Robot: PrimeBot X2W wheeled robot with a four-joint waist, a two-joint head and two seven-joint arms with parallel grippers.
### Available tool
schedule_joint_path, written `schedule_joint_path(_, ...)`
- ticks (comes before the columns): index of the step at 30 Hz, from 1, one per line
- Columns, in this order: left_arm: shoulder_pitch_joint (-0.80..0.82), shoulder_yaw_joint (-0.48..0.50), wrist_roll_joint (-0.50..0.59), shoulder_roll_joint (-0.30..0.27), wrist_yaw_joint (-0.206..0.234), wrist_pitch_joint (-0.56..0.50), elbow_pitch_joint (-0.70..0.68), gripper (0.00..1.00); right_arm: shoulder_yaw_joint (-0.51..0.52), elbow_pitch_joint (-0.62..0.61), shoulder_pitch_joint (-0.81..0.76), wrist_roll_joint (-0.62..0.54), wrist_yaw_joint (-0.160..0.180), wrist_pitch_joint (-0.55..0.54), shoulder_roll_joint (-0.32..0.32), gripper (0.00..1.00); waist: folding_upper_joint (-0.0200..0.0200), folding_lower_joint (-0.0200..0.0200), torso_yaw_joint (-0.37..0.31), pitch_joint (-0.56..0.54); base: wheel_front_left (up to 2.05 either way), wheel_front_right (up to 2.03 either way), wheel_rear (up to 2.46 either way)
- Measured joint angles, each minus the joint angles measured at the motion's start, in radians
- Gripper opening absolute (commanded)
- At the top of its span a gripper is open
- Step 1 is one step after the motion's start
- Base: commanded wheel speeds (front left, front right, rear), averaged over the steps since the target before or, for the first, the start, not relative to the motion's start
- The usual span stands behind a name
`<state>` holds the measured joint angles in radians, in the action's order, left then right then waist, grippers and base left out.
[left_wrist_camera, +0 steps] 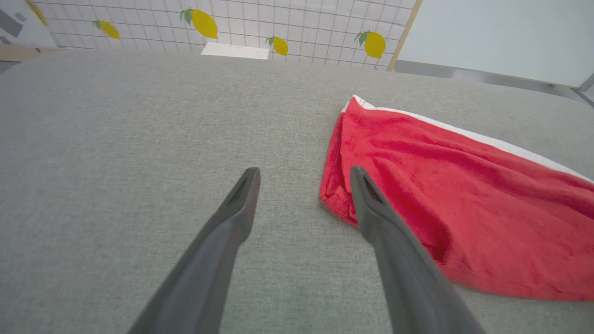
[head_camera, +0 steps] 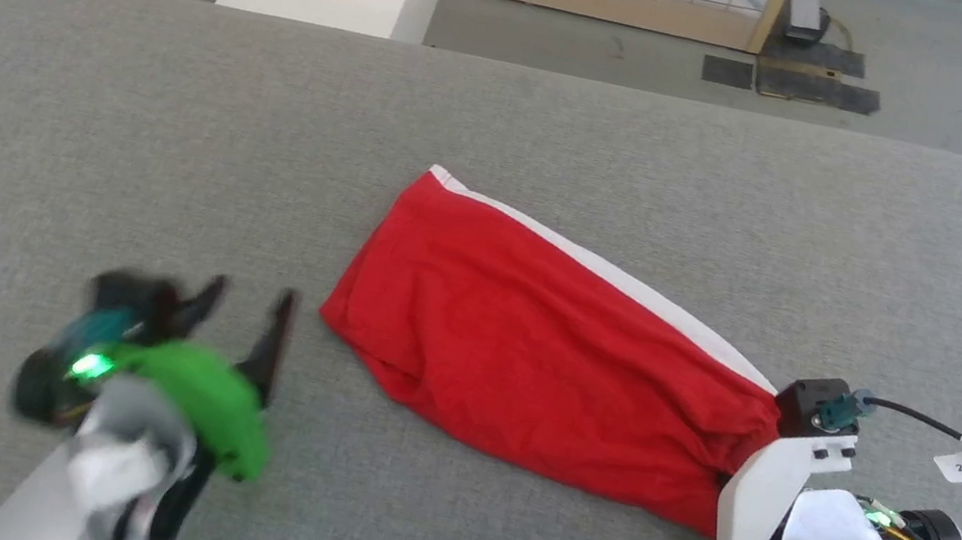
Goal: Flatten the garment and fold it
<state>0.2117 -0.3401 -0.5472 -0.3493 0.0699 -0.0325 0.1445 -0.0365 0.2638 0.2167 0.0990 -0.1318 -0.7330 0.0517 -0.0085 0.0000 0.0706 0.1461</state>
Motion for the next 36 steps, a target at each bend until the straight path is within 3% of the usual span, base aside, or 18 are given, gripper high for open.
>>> schedule_joint_path(4,0.130,-0.072,-0.009,0.015,-0.025,-0.202,0.060,1.00,-0.019,-0.015,0.000,0.017,0.000,0.003,-0.001,0.00,0.0000,0.0000,-0.015,0.013,0.00,0.00,0.00)
schedule_joint_path(10,0.249,-0.135,0.002,0.015,-0.005,-0.463,0.207,1.00,-0.065,-0.033,0.005,0.035,0.000,0.012,0.000,0.00,0.0000,0.0000,-0.051,0.038,0.00,0.00,0.00)
schedule_joint_path(17,0.307,-0.157,0.004,0.011,-0.012,-0.529,0.309,1.00,-0.089,-0.049,0.014,0.045,0.000,0.024,-0.001,0.00,0.0000,0.0000,-0.085,0.069,0.00,0.00,0.00)
schedule_joint_path(18,0.313,-0.157,0.001,0.011,-0.016,-0.534,0.320,0.44,-0.090,-0.050,0.015,0.045,0.000,0.027,-0.001,0.00,0.0000,0.0000,-0.088,0.073,0.00,0.00,0.00)
schedule_joint_path(19,0.317,-0.156,-0.003,0.012,-0.017,-0.538,0.330,0.09,-0.091,-0.052,0.015,0.045,0.000,0.029,-0.002,0.00,0.0000,0.0000,-0.091,0.077,0.00,0.00,0.00)
schedule_joint_path(20,0.320,-0.154,-0.009,0.012,-0.018,-0.540,0.336,0.00,-0.091,-0.053,0.016,0.045,0.000,0.029,-0.002,0.00,0.0000,0.0000,-0.092,0.079,0.00,0.00,0.00)
schedule_joint_path(31,0.256,-0.041,-0.149,0.027,-0.034,-0.470,0.281,0.00,-0.094,-0.045,0.016,0.041,0.000,0.000,0.003,0.00,0.0000,0.0001,-0.053,0.055,0.00,0.00,0.00)
schedule_joint_path(36,0.131,-0.002,-0.188,0.007,-0.024,-0.438,0.162,0.00,-0.125,-0.069,0.014,0.087,0.000,-0.058,0.073,0.00,0.0000,0.0000,-0.022,0.032,0.00,0.00,0.00)
